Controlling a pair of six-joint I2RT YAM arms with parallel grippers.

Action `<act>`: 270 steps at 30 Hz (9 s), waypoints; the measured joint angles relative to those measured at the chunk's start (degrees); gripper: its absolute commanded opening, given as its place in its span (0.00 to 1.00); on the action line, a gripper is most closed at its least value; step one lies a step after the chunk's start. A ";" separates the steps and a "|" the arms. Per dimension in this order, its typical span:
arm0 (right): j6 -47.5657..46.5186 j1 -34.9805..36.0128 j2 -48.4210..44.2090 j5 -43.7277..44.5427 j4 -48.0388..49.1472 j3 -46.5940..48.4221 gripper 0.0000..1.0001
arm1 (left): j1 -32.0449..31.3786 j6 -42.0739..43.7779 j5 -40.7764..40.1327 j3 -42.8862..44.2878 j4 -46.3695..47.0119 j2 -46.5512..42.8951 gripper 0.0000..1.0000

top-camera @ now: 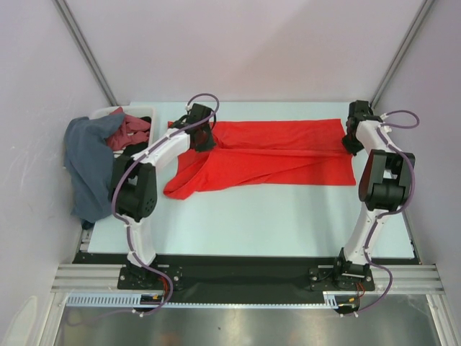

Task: Fold and stack the tank tops

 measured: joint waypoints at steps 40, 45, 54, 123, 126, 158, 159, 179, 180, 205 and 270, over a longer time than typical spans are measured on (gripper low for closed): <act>-6.05 2.32 10.51 1.22 2.75 12.22 0.69 | 5.09 2.89 -1.22 9.68 -1.60 10.75 0.64; -7.54 1.42 -3.93 -1.55 9.27 -6.67 0.69 | 4.87 2.80 -0.44 -2.80 0.02 -3.72 0.65; -7.19 -3.82 -21.03 -8.63 19.04 -29.83 0.68 | 3.17 1.05 1.33 -25.31 6.21 -24.74 0.61; 0.22 -8.68 -18.56 -10.56 24.04 -36.79 0.00 | 17.62 -7.26 -7.98 -22.45 0.46 -16.90 0.52; 0.20 -8.68 -18.56 -10.58 24.00 -36.79 0.00 | 17.25 -6.16 -4.26 -30.93 3.08 -22.99 0.56; 0.20 -8.68 -18.56 -10.56 23.52 -36.79 0.00 | 14.14 -5.88 -6.58 -38.38 6.91 -20.85 0.00; 0.22 -8.68 -18.56 -10.56 23.50 -36.79 0.00 | 14.34 -5.88 -6.54 -37.77 6.23 -20.79 0.00; 2.71 -8.92 -28.24 -7.74 22.34 -43.52 0.00 | 20.04 -6.40 -8.46 -9.64 -4.28 -4.96 0.00; 2.82 -9.16 -28.48 -7.72 22.23 -43.82 0.00 | 20.09 -6.40 -8.87 -9.62 -4.81 -4.70 0.00; 2.73 -16.46 -49.83 -3.72 12.72 -52.52 0.64 | 20.17 -2.89 -5.03 -6.03 -3.39 -2.14 0.54; -12.02 6.56 -45.94 -9.99 14.01 -54.69 0.86 | 11.72 -11.39 12.26 26.05 1.44 27.56 0.45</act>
